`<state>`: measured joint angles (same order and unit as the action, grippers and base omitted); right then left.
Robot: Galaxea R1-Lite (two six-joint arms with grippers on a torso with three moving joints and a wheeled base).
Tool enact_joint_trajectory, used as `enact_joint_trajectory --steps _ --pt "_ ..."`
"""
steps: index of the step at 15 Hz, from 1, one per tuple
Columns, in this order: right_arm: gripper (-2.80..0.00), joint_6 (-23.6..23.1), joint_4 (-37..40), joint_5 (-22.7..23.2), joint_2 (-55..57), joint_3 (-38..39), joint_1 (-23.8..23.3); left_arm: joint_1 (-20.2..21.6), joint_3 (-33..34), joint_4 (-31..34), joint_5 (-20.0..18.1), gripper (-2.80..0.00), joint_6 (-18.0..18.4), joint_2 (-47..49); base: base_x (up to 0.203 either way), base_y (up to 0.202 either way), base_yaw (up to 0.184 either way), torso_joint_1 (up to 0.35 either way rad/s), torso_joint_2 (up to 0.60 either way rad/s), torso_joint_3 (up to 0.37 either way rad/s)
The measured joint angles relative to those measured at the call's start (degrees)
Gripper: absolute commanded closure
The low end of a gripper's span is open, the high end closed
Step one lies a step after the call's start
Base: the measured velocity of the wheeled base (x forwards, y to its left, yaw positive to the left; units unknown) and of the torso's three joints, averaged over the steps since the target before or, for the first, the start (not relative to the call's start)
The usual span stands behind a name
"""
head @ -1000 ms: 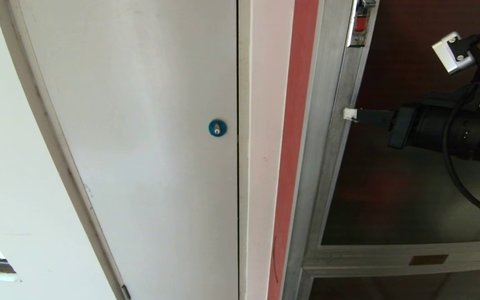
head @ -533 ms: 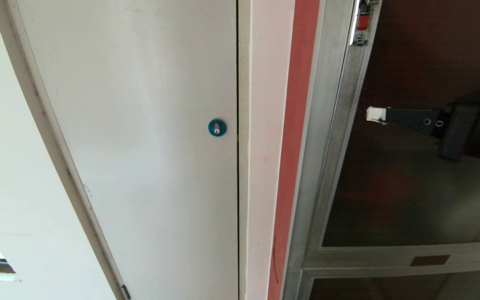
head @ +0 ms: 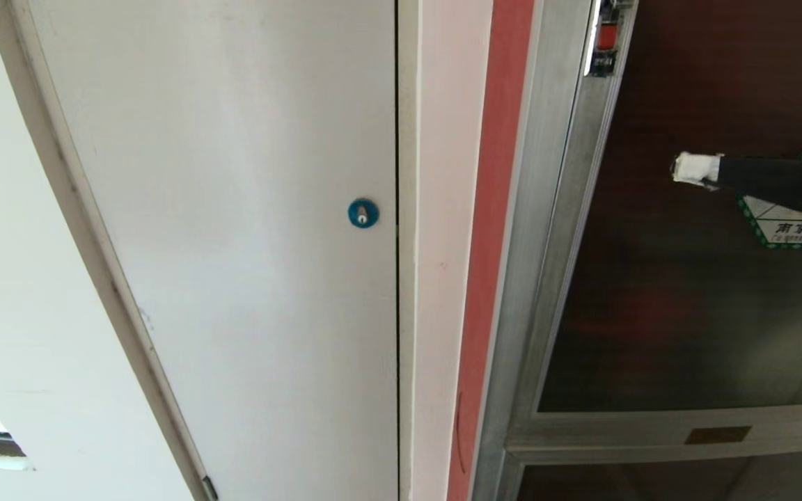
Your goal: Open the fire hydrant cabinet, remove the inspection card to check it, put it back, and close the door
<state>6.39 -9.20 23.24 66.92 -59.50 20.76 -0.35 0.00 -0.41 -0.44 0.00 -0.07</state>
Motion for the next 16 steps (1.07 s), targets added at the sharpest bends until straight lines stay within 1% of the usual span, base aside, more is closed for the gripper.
enact_joint_trajectory --steps 5,8,11,16 --pt "0.0 0.0 -0.2 -0.6 4.5 -5.0 1.8 0.0 0.0 0.0 0.0 0.0 0.0 0.0 0.0 0.0 0.0 0.0 0.0 0.0" --pt "0.0 0.0 -2.4 -5.1 8.5 -8.4 2.1 0.0 0.0 0.0 0.0 0.0 0.0 0.0 0.0 0.0 0.0 0.0 0.0 0.0" --pt "0.0 -0.2 -4.2 -8.0 10.9 -9.5 1.5 0.0 0.0 0.0 0.0 0.0 0.0 0.0 0.0 0.0 0.0 0.0 0.0 0.0" --pt "0.0 0.0 -4.2 -8.5 14.1 -12.2 0.4 0.0 0.0 0.0 0.0 0.0 0.0 0.0 0.0 0.0 0.0 0.0 0.0 0.0"
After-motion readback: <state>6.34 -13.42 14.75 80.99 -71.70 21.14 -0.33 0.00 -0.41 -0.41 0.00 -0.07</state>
